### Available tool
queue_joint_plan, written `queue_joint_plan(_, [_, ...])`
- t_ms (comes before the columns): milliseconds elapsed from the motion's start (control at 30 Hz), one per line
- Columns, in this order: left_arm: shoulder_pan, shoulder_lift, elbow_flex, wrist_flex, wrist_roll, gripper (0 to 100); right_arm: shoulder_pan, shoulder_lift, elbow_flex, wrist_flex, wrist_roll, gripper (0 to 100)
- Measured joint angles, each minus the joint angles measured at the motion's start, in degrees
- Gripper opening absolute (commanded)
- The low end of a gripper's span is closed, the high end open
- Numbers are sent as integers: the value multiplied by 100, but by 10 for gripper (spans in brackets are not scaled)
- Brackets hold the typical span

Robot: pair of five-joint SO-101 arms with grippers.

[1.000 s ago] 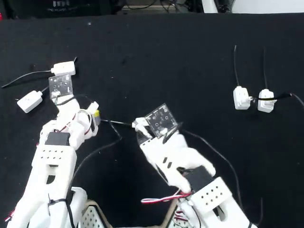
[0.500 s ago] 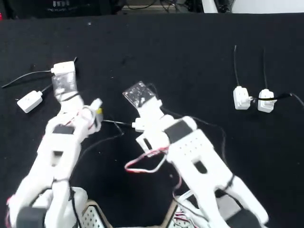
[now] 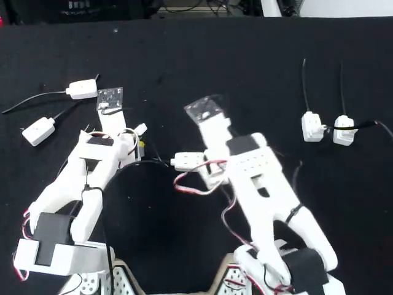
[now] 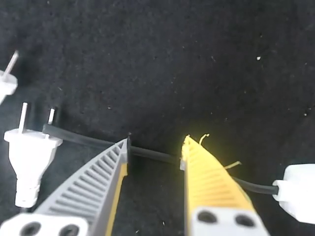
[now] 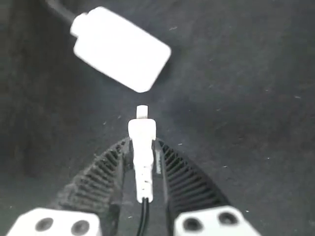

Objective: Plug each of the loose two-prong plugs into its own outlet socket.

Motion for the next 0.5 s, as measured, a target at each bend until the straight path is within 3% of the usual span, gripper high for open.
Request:
queue_joint_plan(300, [264, -9, -97, 589, 0, 177, 255, 281, -448, -18, 105, 11])
queue_joint_plan(500, [264, -79, -114, 756, 281, 177, 255, 281, -721, 791, 123, 11])
